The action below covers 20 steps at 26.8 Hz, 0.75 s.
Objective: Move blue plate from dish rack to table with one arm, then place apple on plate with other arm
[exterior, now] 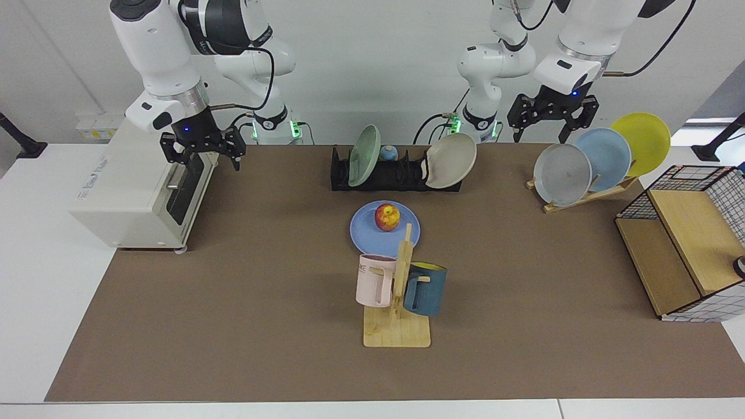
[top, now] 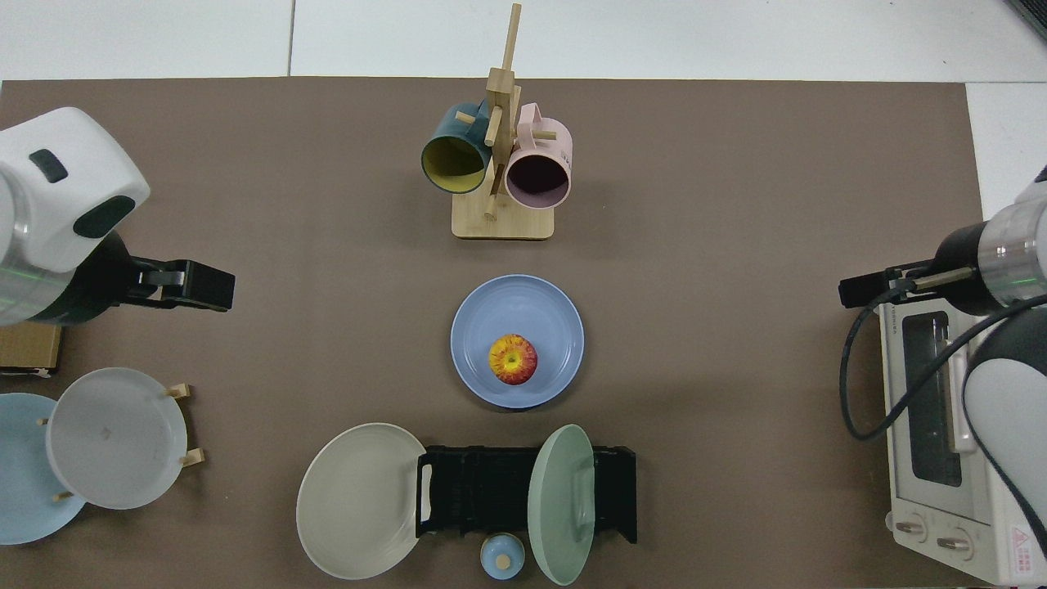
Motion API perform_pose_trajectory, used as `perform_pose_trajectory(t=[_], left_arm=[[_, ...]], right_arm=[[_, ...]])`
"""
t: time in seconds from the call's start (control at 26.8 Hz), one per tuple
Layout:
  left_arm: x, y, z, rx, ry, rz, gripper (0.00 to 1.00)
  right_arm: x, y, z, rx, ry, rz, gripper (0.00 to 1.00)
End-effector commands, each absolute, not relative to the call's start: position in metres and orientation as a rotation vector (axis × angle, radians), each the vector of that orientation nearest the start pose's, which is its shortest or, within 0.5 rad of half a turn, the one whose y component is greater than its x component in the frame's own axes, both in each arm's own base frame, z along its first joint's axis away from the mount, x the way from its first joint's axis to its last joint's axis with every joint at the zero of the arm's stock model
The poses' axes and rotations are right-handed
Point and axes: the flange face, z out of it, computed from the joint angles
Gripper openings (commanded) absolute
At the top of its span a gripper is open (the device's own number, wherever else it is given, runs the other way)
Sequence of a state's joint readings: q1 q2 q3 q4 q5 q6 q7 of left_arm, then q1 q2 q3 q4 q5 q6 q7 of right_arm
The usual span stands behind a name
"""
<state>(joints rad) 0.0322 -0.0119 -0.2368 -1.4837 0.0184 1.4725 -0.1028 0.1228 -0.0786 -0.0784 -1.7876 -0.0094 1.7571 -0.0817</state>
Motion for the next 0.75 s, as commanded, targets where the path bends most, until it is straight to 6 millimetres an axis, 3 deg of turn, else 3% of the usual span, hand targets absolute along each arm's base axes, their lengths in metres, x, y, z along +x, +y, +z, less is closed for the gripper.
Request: perform_pose_trajectory(t=[0.0,0.71], left_arm=[[0.5223,-0.1004,0.6656,-3.093,0.134,0.005,1.00],[0.5214,-0.0938,0.6681,-3.092,0.114,0.005,1.00]], right_arm=[[0.5453,0.0147,0.5790,-3.141,-0.203,-0.077,1.00],[0.5507,0.0146,0.5816,-3.096,-0.150,-0.159,1.00]])
